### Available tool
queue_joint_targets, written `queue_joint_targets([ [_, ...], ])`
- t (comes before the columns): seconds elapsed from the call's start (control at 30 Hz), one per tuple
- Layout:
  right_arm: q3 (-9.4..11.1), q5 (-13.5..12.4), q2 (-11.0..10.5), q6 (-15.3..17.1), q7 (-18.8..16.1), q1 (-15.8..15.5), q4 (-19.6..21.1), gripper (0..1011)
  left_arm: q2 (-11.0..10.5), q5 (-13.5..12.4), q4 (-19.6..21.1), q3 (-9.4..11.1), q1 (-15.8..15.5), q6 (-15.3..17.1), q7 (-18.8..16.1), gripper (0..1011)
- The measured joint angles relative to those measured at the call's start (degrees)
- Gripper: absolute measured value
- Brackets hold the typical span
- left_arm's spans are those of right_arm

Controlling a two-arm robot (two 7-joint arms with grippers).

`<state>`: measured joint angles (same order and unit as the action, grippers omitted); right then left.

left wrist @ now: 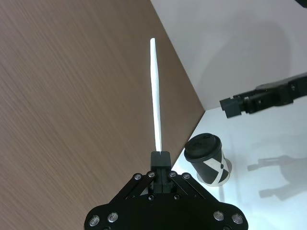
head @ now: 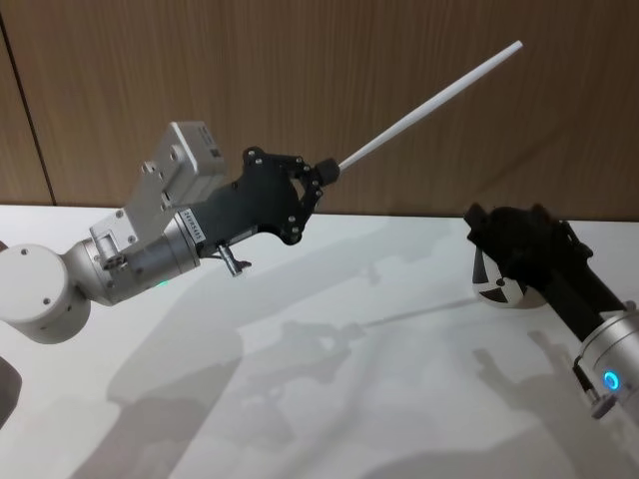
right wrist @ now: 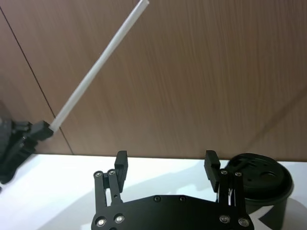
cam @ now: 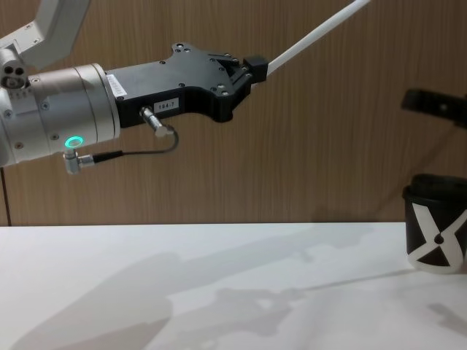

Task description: Pick up the straw with one hand, pass it to the other hand, and insert it into the cup.

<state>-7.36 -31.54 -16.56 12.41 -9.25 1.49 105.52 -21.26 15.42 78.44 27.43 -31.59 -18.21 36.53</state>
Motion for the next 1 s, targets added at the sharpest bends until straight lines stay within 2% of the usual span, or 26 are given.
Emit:
queue_joint_targets([
  [0.53,3.1,-12.27,2.02,9.29,-1.62,3.77,1.94,1001,0.0,0.0,0.01,0.0,0.0,0.0,-0.01,0],
  [0.77,4.28,-17.75,3.48,13.83,-0.74,5.64,2.42,1001,0.0,0.0,0.01,0.0,0.0,0.0,-0.01,0],
  [0.8,4.28,-17.75,3.48,13.83,-0.74,5.64,2.42,1001,0.0,0.0,0.01,0.0,0.01,0.0,-0.01,0],
  [1.0,4.81,-21.79,4.64,17.09,0.3,6.98,2.78,1001,0.0,0.0,0.01,0.0,0.0,0.01,-0.01,0],
])
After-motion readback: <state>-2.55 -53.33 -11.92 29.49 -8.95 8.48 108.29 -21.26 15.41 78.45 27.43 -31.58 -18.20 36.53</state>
